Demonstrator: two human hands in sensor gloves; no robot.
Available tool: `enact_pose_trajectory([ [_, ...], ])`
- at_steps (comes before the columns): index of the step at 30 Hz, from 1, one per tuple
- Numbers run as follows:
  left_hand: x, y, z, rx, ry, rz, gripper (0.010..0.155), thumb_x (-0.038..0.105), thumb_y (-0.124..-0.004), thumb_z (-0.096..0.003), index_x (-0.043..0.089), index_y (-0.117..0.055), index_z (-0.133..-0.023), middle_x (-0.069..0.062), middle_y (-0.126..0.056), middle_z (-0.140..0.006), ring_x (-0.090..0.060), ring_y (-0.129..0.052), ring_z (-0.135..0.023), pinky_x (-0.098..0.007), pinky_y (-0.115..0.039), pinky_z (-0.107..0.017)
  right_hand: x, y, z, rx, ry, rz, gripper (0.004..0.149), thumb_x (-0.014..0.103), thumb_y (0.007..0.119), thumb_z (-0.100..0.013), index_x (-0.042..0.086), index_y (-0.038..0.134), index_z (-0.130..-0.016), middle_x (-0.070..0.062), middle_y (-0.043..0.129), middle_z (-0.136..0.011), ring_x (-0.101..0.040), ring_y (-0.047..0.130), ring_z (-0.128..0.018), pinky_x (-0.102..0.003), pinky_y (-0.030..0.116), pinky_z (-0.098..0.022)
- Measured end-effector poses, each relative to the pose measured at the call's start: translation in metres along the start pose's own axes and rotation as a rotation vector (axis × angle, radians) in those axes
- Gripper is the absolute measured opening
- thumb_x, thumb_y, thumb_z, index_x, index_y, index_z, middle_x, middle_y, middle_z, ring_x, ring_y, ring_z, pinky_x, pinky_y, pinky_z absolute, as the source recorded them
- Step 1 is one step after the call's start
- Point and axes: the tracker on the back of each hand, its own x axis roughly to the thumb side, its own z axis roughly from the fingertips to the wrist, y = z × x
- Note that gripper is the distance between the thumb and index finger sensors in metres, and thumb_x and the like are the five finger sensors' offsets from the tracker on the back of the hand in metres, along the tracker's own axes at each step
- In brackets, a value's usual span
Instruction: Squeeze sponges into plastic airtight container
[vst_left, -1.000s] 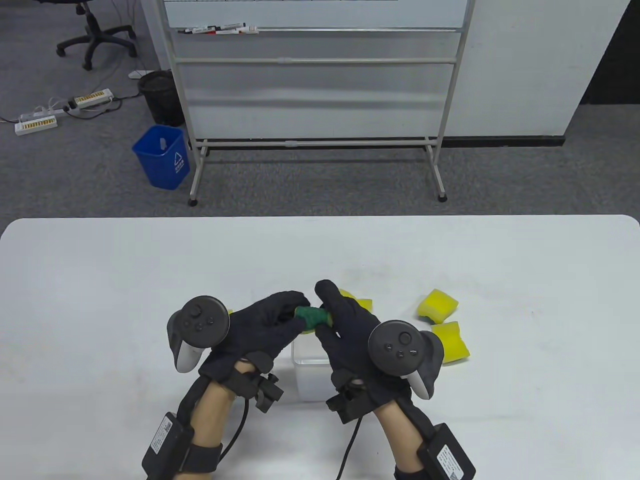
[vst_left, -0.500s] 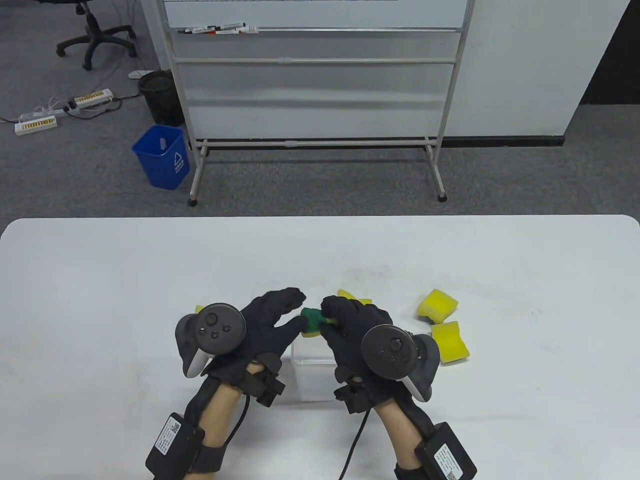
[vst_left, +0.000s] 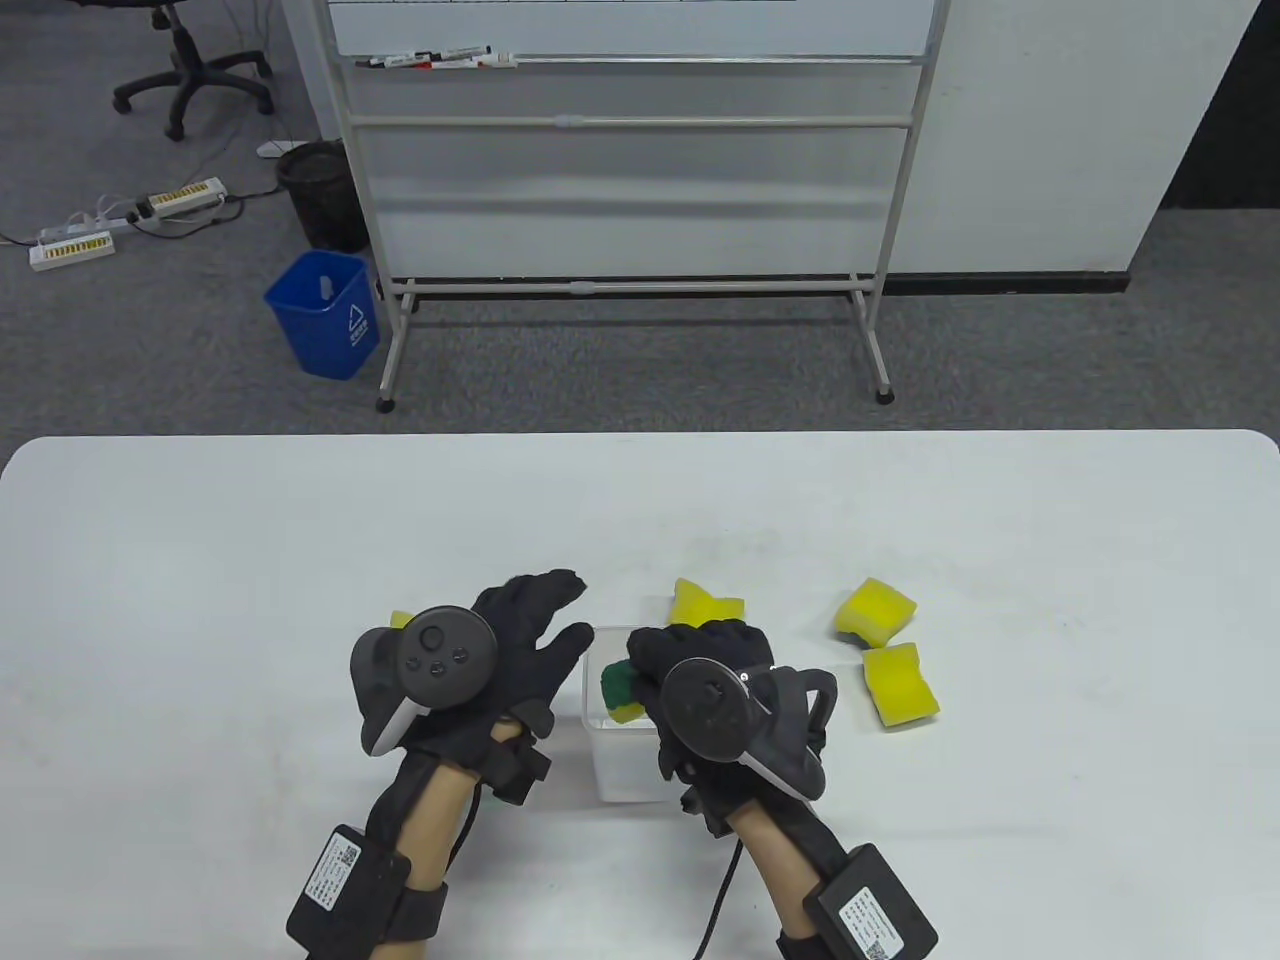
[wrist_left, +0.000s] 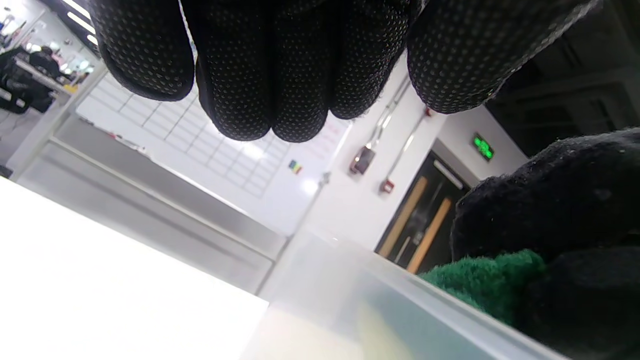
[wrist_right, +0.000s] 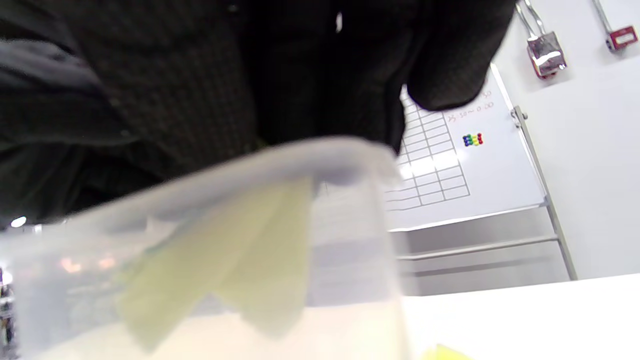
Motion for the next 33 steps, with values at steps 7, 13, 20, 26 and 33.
enact_pose_trajectory([
  [7,-0.002,0.001,0.000,0.009,0.008,-0.020,0.060,0.050,-0.080,-0.0464,0.022,-0.072,-0.099,-0.009,-0.086,-0.099,-0.035,-0.088,-0.089,-0.057,-0.076,-0.065,0.006,0.004,0.001,0.005,-0.032,0.071,0.043,0.039,0.100,-0.035,0.025,0.099,-0.075,0.003,0.110,-0.070,-0.025,0.103,-0.068,-0.053,0.073,-0.065],
  [13,-0.007,0.002,0.000,0.013,0.028,-0.022,0.060,0.050,-0.080,-0.0463,0.022,-0.072,-0.099,-0.009,-0.086,-0.099,-0.035,-0.088,-0.088,-0.056,-0.076,-0.065,0.007,0.004,0.001,0.012,-0.033,0.081,0.042,0.041,0.100,-0.035,0.026,0.101,-0.074,0.004,0.110,-0.070,-0.025,0.102,-0.070,-0.053,0.073,-0.065],
  [20,-0.015,0.002,-0.001,0.018,0.062,-0.028,0.060,0.050,-0.080,-0.0462,0.022,-0.073,-0.098,-0.009,-0.086,-0.099,-0.035,-0.088,-0.088,-0.056,-0.076,-0.064,0.007,0.003,0.001,0.005,-0.035,0.090,0.041,0.042,0.099,-0.035,0.027,0.102,-0.073,0.005,0.111,-0.070,-0.024,0.102,-0.070,-0.051,0.074,-0.063],
  [26,-0.033,0.006,-0.002,0.040,0.129,-0.107,0.059,0.049,-0.080,-0.0464,0.023,-0.074,-0.098,-0.010,-0.085,-0.100,-0.036,-0.086,-0.090,-0.057,-0.076,-0.065,0.004,-0.008,0.004,-0.089,-0.024,0.002,0.044,0.044,0.096,-0.037,0.027,0.100,-0.077,0.003,0.109,-0.072,-0.025,0.101,-0.069,-0.050,0.075,-0.063],
  [33,-0.094,-0.002,0.002,-0.023,0.323,-0.305,0.061,0.053,-0.073,-0.0483,0.024,-0.070,-0.101,-0.011,-0.075,-0.109,-0.039,-0.073,-0.101,-0.061,-0.067,-0.071,-0.031,-0.022,0.003,-0.192,0.159,-0.268,0.059,0.052,0.085,-0.042,0.023,0.087,-0.093,-0.006,0.097,-0.089,-0.032,0.094,-0.079,-0.054,0.070,-0.065],
])
